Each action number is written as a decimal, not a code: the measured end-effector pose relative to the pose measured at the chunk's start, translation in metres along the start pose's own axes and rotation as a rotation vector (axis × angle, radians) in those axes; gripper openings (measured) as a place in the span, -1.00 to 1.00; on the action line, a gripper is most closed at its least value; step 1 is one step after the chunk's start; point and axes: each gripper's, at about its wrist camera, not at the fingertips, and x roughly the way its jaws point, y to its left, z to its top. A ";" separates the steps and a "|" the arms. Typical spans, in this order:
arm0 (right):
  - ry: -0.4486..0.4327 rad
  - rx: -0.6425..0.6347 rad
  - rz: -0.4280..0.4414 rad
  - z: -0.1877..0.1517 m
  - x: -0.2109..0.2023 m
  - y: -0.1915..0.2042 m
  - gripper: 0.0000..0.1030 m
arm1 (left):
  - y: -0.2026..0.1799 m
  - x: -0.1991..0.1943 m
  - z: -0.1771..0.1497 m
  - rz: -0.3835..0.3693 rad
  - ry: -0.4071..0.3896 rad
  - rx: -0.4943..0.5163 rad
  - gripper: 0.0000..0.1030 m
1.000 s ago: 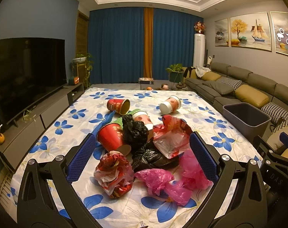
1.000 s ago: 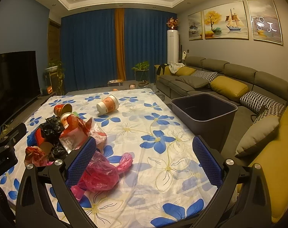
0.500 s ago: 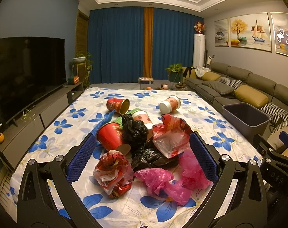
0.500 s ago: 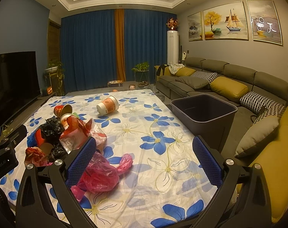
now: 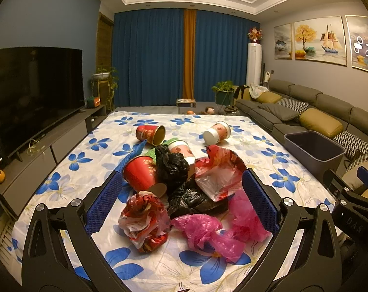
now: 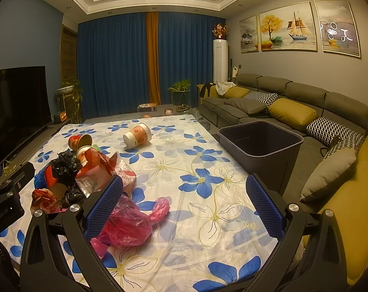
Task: Collect trash
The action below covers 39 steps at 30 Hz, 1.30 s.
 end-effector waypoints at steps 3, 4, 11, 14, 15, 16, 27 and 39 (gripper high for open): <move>-0.004 0.003 0.000 0.001 -0.001 0.001 0.91 | -0.003 0.002 -0.008 0.000 0.000 0.000 0.89; -0.005 0.004 0.000 0.001 0.000 0.001 0.91 | -0.003 0.003 -0.009 -0.001 0.000 -0.001 0.89; -0.005 0.003 0.000 0.001 0.000 0.000 0.91 | -0.005 0.003 -0.016 -0.001 -0.005 -0.004 0.89; -0.006 0.004 0.000 0.001 -0.001 0.000 0.91 | -0.004 0.003 -0.013 -0.002 -0.003 -0.003 0.89; -0.006 0.005 -0.001 0.001 0.001 0.000 0.91 | -0.004 0.003 -0.014 -0.002 -0.003 -0.003 0.89; -0.008 0.005 0.000 0.001 0.000 0.001 0.91 | -0.004 0.003 -0.013 -0.002 -0.003 -0.003 0.89; -0.016 0.006 -0.003 0.003 0.000 0.002 0.91 | -0.003 0.002 -0.013 -0.005 -0.002 -0.005 0.89; -0.030 0.006 -0.001 0.002 -0.001 0.001 0.91 | -0.003 0.002 -0.013 -0.004 -0.003 -0.007 0.89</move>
